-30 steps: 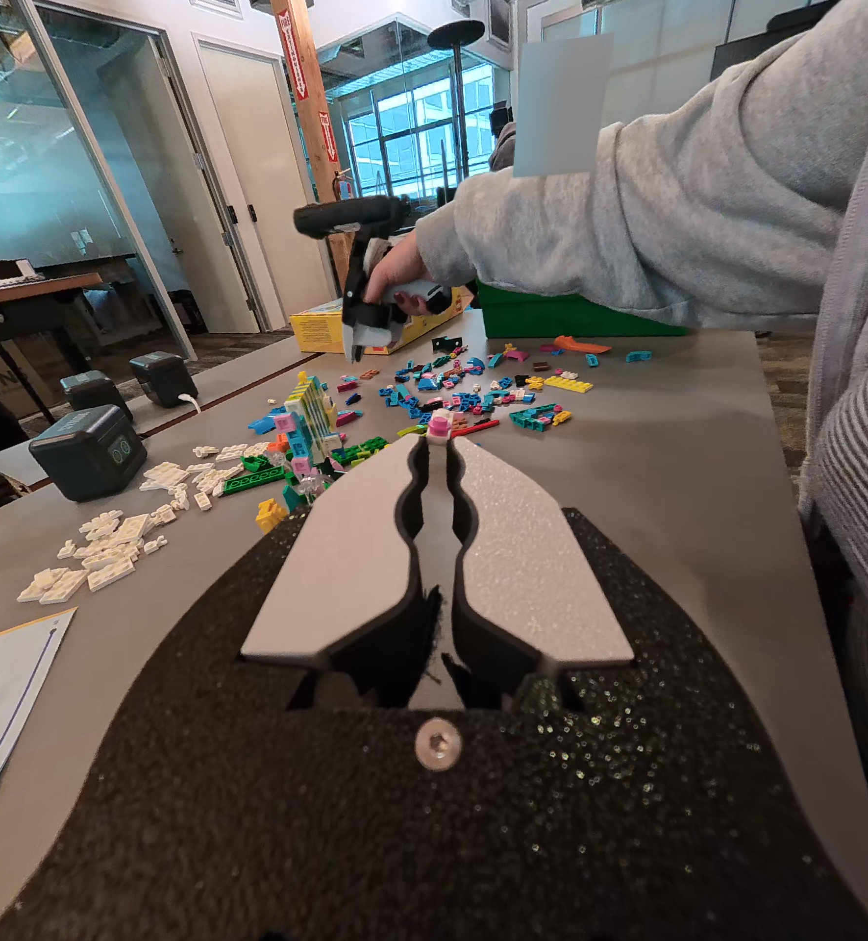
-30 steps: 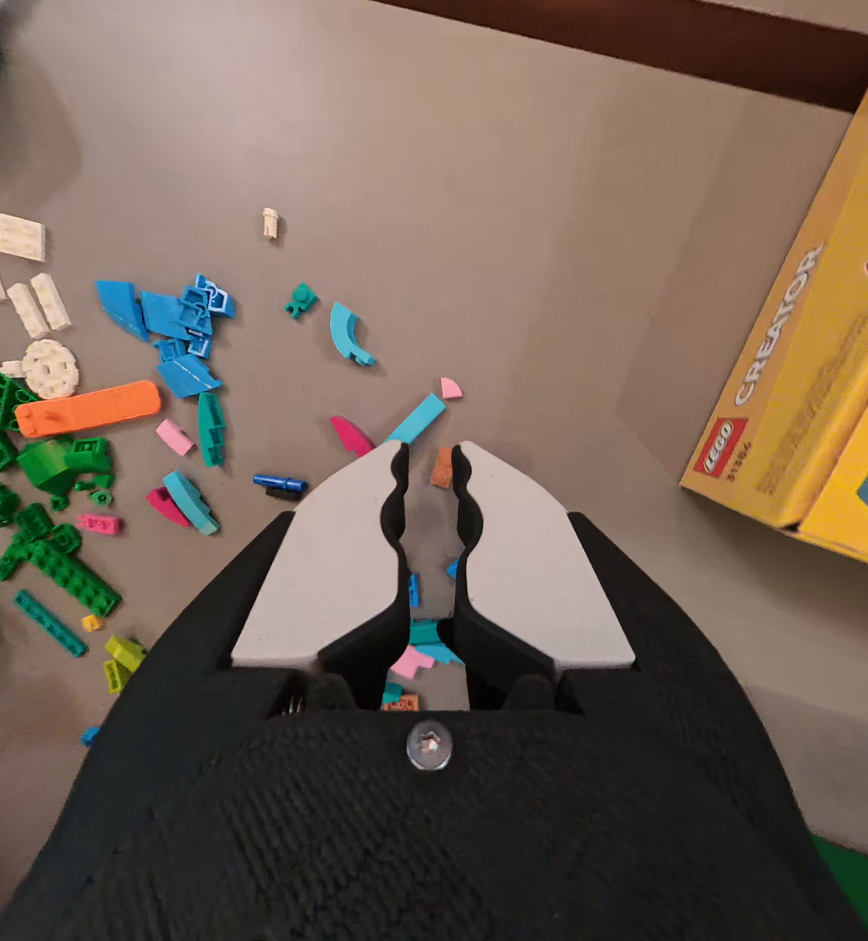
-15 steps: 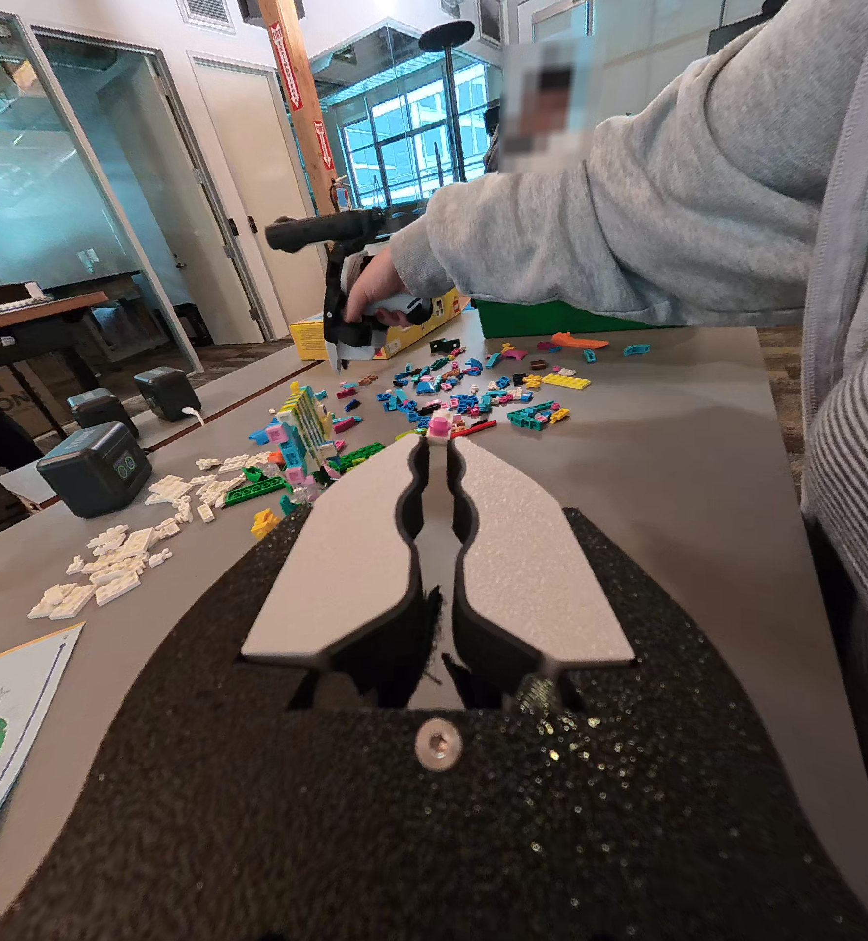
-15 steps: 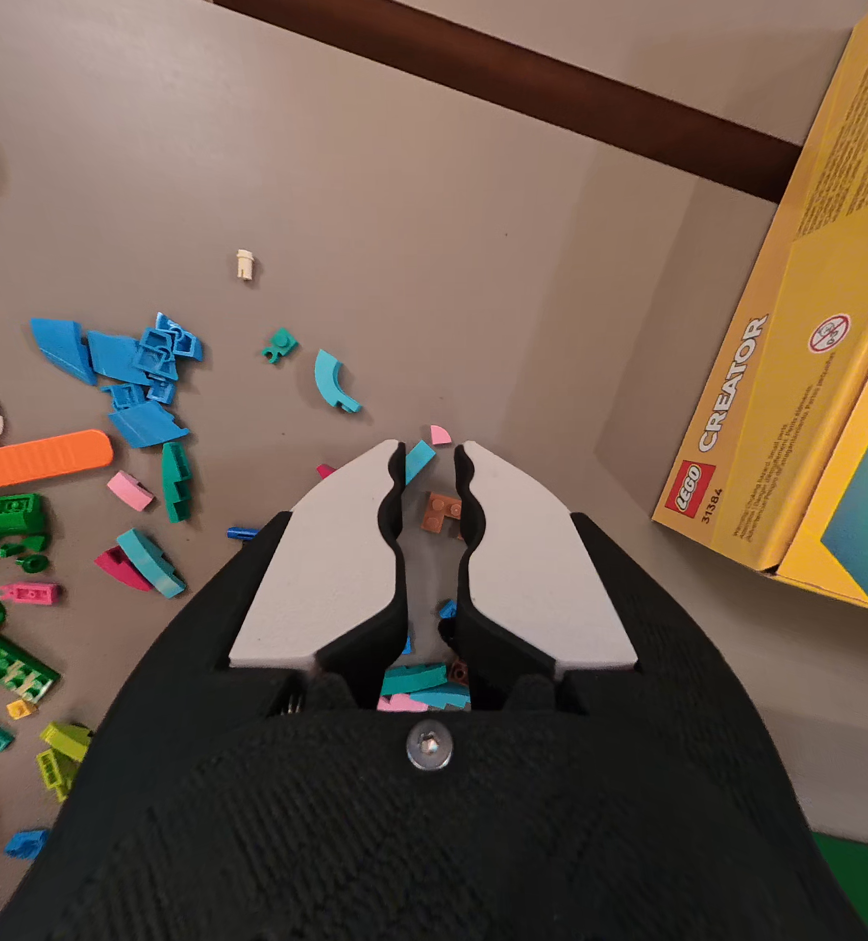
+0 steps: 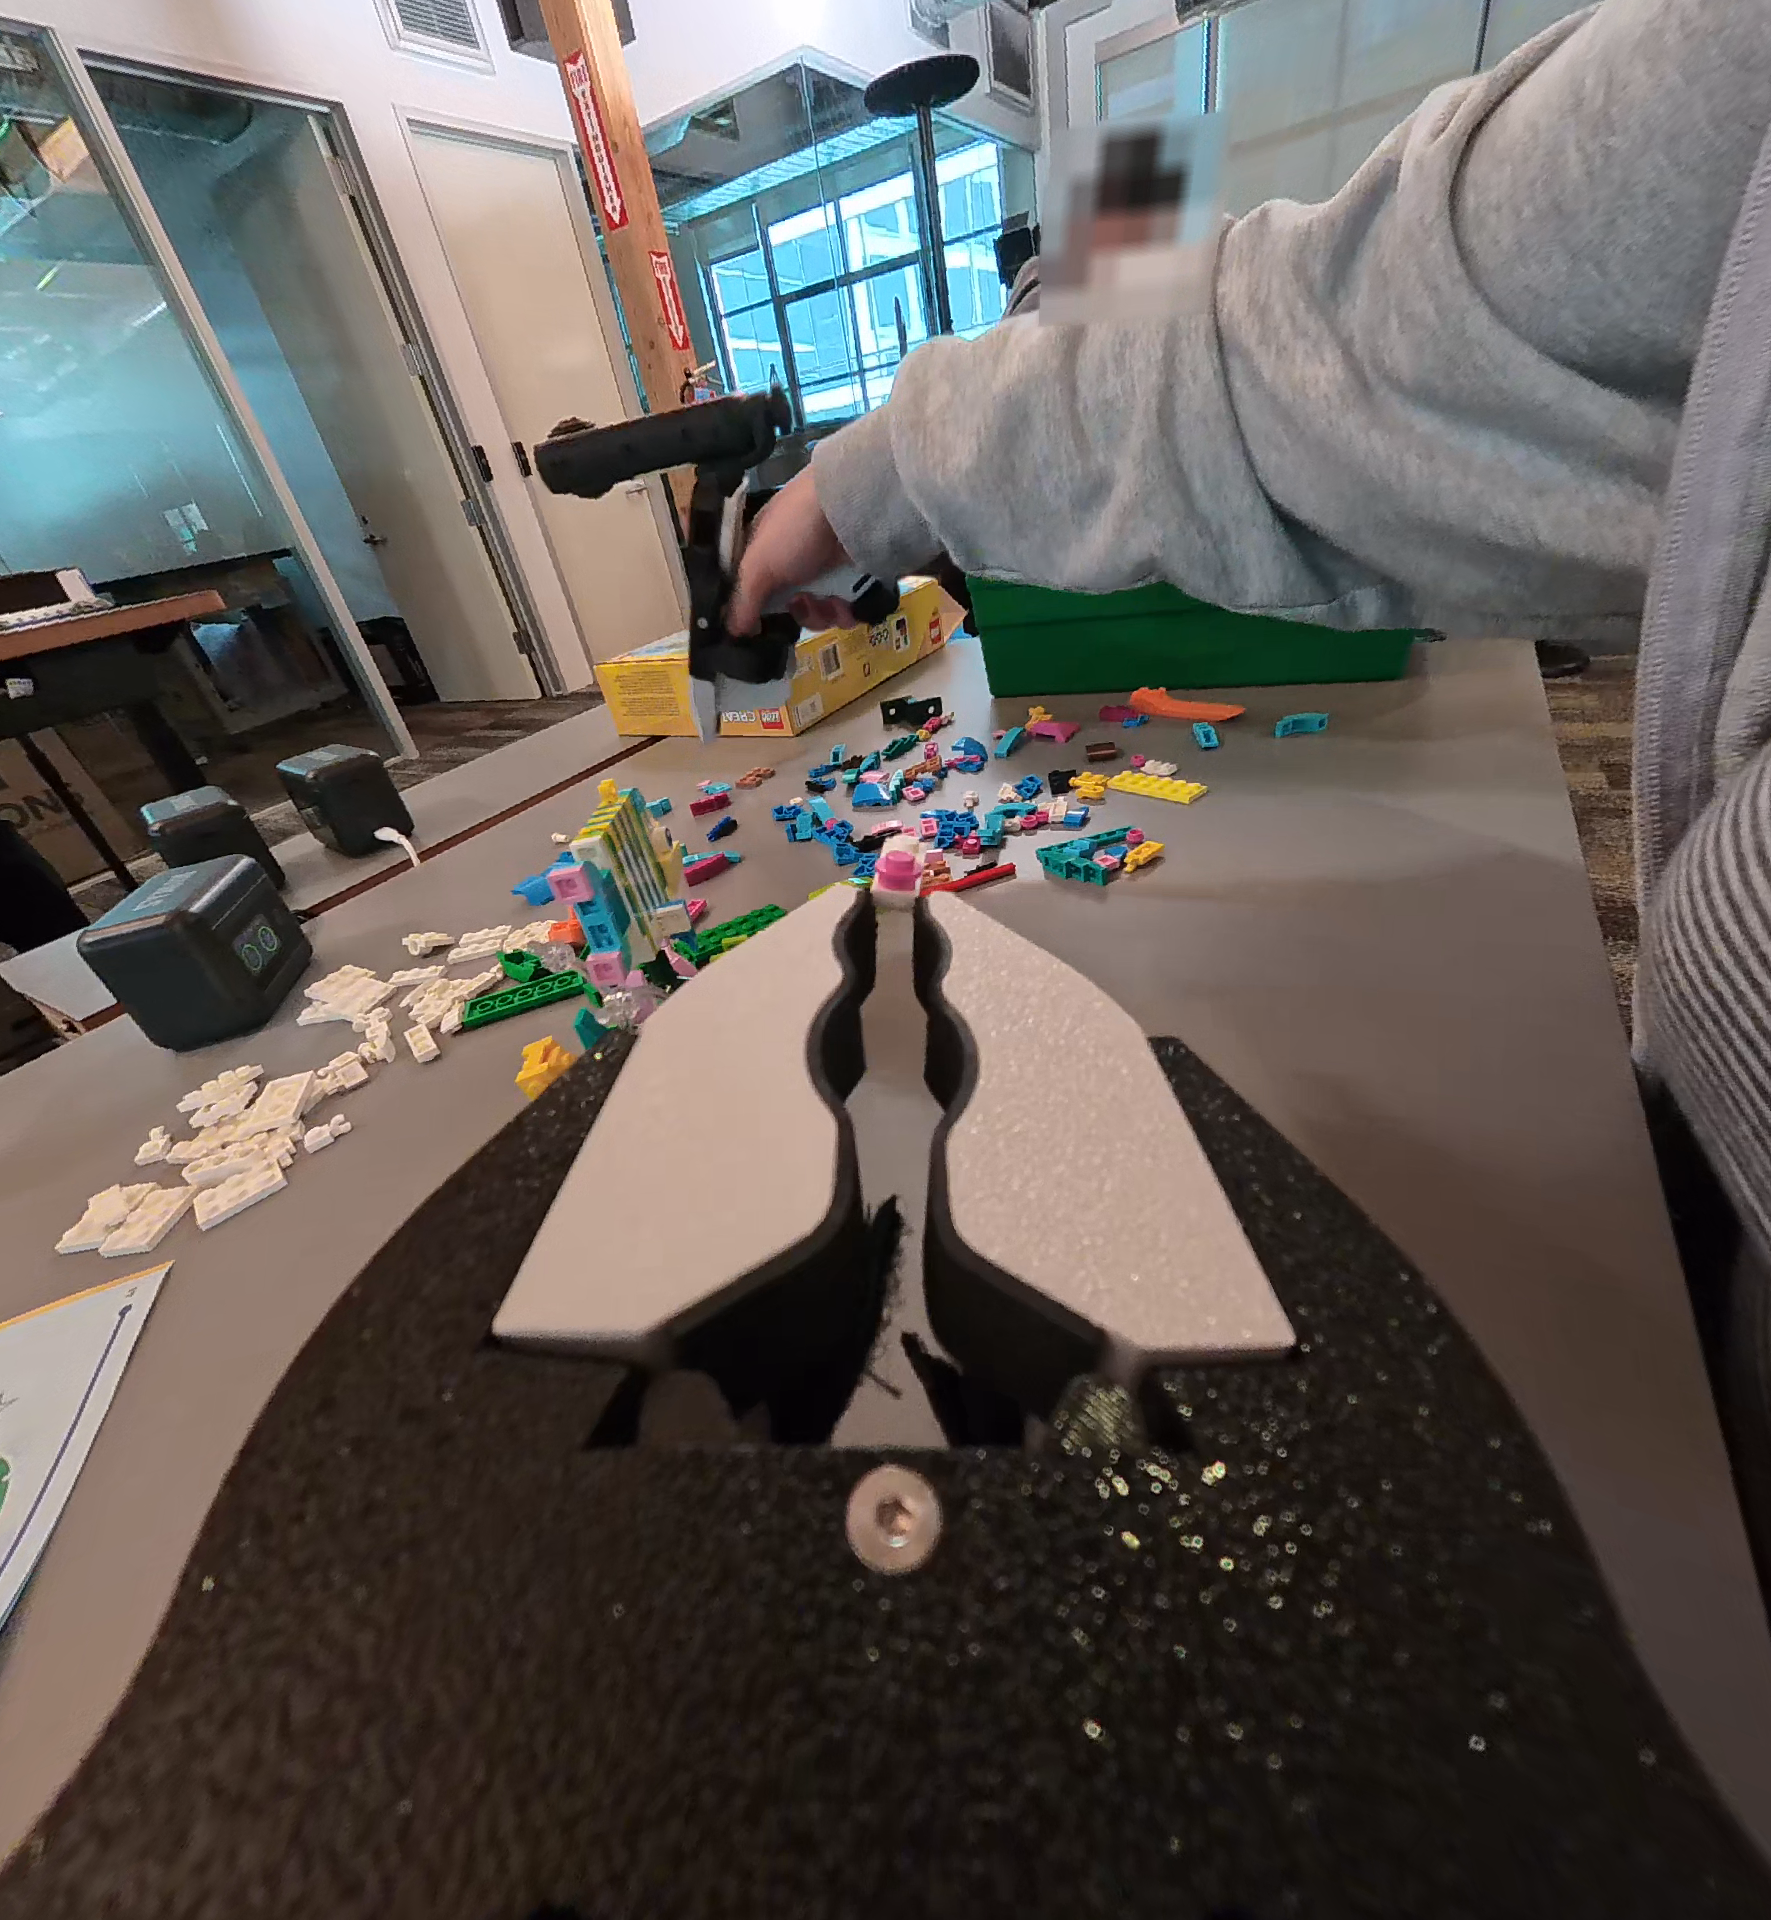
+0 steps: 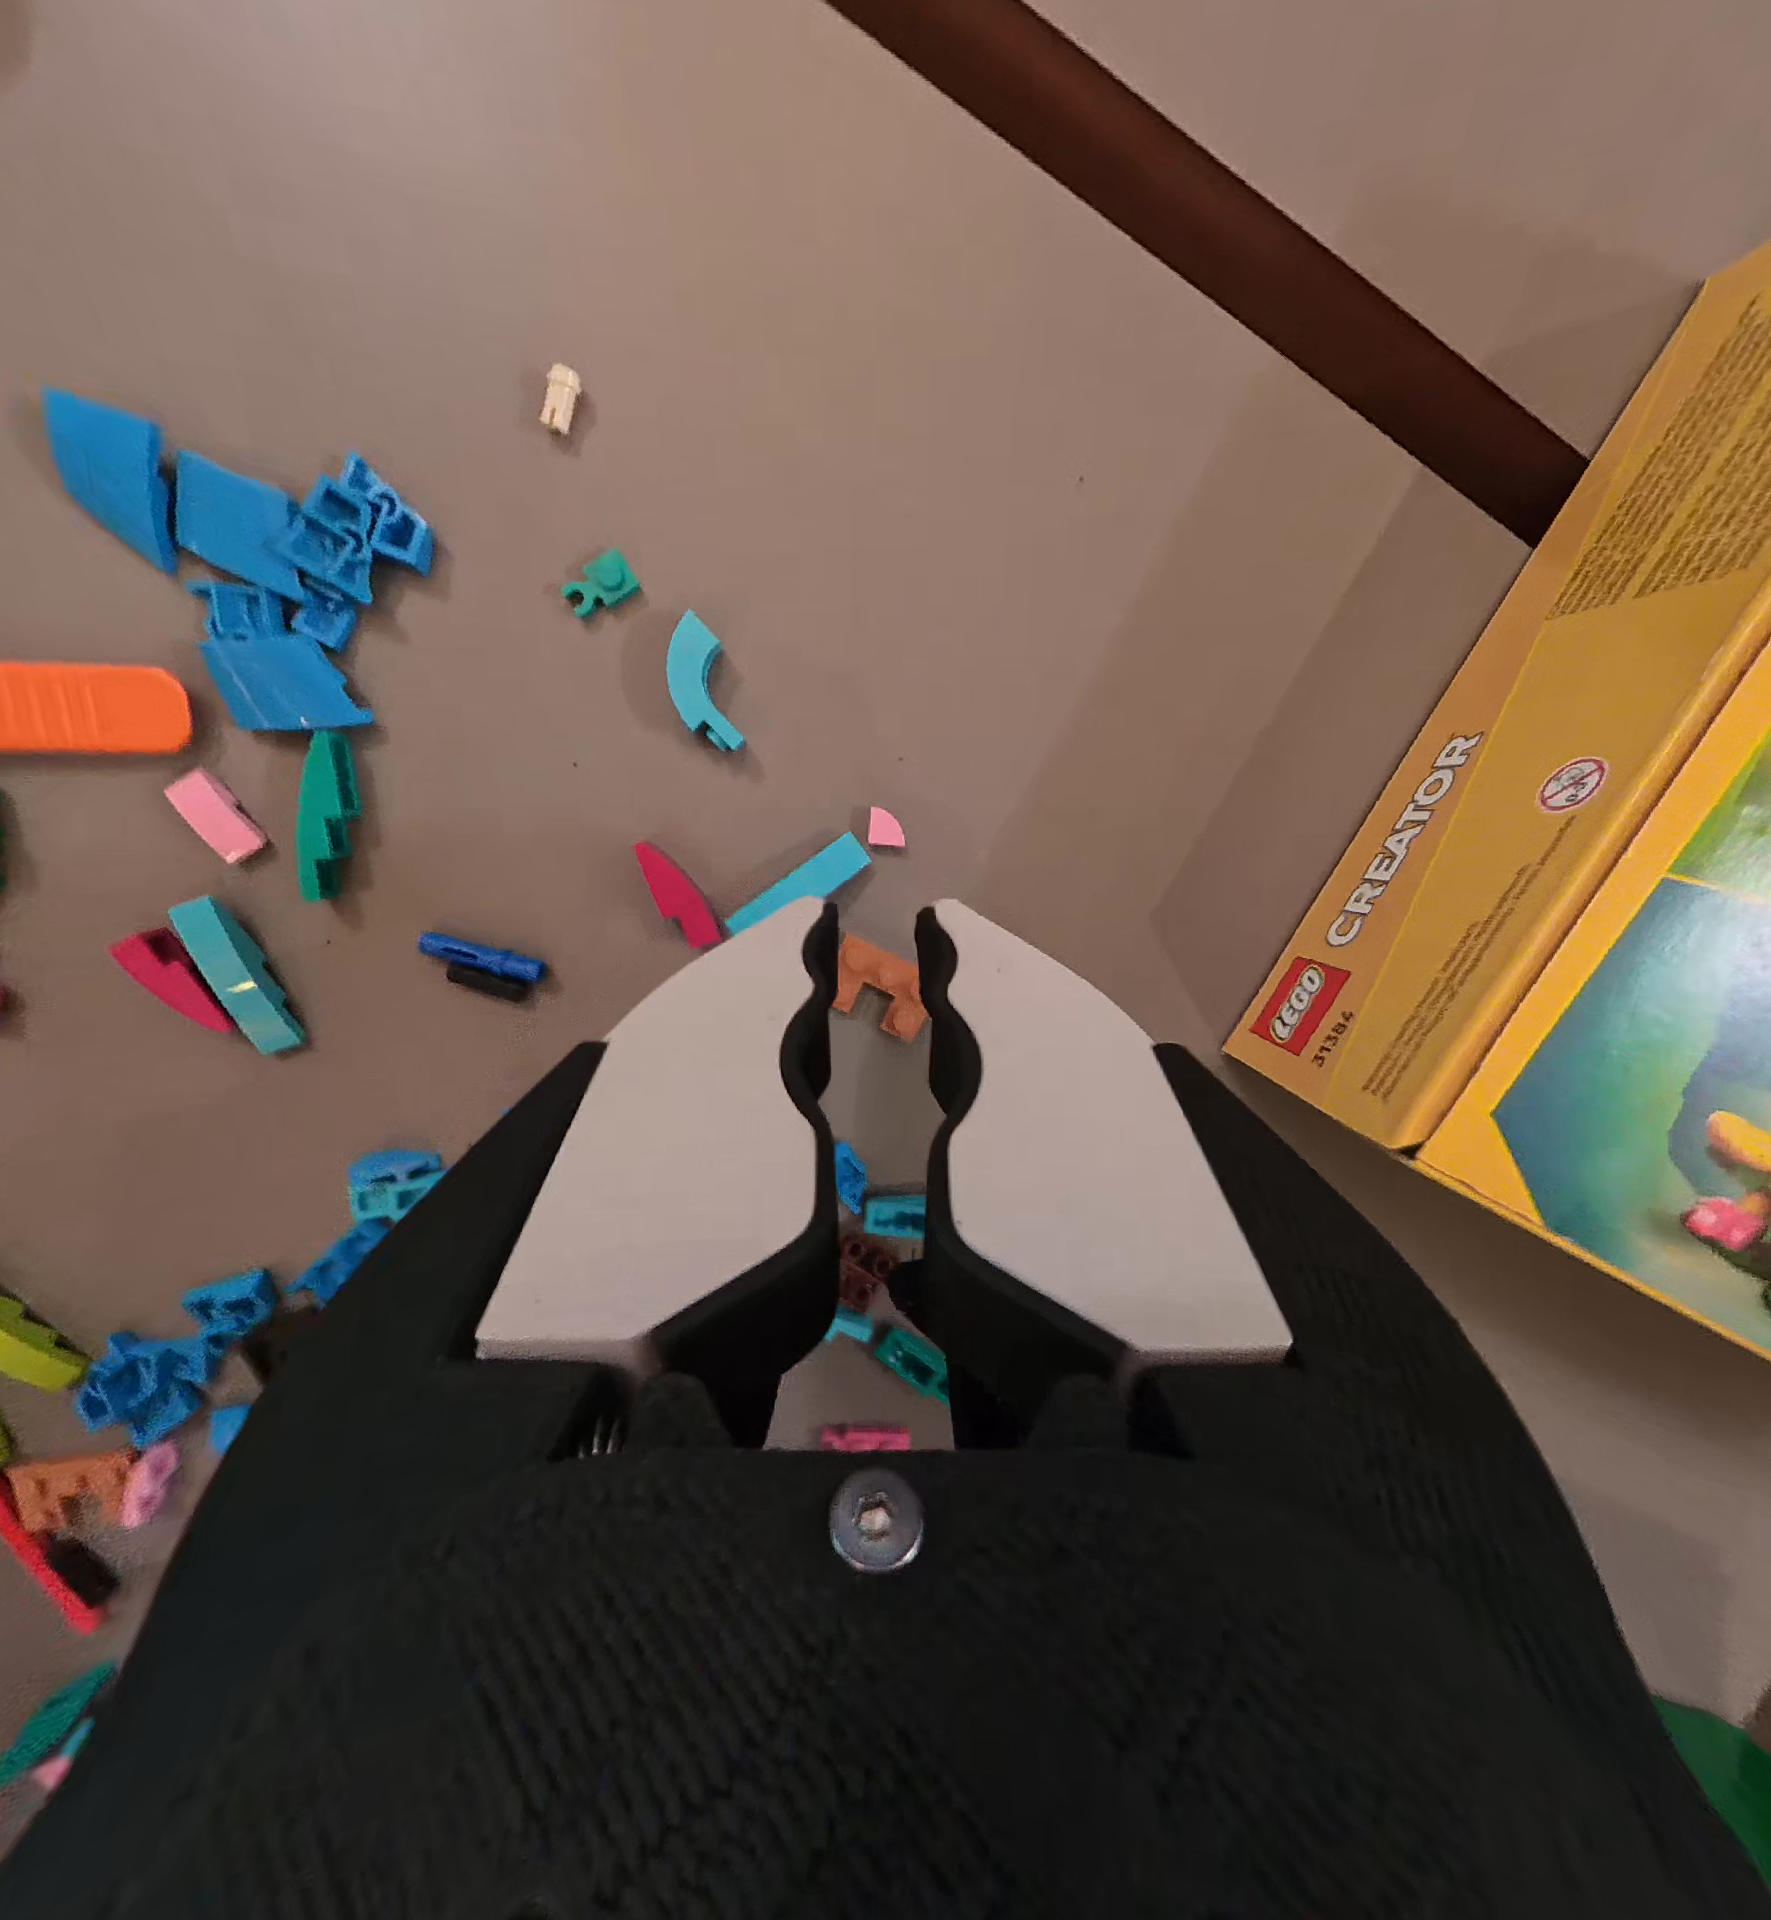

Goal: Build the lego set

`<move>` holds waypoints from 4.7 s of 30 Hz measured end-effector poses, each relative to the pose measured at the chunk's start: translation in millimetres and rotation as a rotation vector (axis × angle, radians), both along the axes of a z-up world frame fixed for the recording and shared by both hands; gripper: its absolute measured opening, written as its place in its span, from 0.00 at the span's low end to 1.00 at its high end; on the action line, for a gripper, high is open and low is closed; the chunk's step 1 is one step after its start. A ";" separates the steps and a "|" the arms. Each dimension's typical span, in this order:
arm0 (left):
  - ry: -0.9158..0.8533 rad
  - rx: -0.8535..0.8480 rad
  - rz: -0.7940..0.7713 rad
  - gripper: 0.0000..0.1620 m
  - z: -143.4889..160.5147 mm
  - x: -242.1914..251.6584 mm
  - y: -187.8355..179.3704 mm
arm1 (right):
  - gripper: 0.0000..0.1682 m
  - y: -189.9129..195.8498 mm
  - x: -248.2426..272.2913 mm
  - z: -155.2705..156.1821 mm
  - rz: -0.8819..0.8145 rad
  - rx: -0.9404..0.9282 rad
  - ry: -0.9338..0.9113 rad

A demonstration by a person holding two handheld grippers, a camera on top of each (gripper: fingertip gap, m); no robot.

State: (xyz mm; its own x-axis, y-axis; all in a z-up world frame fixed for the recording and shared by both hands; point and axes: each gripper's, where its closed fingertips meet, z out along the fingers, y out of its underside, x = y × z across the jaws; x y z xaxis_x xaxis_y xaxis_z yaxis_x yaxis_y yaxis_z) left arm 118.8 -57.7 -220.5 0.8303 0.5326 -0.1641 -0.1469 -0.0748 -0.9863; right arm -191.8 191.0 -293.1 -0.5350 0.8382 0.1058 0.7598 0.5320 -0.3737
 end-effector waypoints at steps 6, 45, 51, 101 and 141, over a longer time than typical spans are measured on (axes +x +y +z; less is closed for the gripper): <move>-0.003 0.005 -0.013 0.04 0.7 1.6 2.0 | 0.12 -14.9 0.4 4.7 -0.136 -0.225 -0.069; -0.088 0.059 -0.057 0.04 0.3 1.5 1.4 | 0.04 -116.2 154.1 59.9 0.692 -0.665 -0.247; -0.226 0.177 -0.102 0.04 1.9 -3.1 -6.6 | 0.04 -168.0 236.3 61.5 0.978 -0.497 -0.120; -0.221 -0.065 0.253 0.04 -25.9 55.1 -80.0 | 0.09 -293.1 319.2 -25.8 1.315 -0.335 0.073; -0.299 -0.091 0.180 0.04 -34.2 61.8 -66.2 | 0.06 -283.7 336.6 -28.4 1.240 -0.283 -0.018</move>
State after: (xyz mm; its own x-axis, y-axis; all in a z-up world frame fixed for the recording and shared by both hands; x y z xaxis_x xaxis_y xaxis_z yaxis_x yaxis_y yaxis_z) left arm 180.6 -123.9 -254.7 0.7432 0.6689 0.0185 0.1706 -0.1628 -0.9718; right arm 144.8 -92.7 -321.5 -0.9727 -0.2317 -0.0099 -0.1824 0.7905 -0.5847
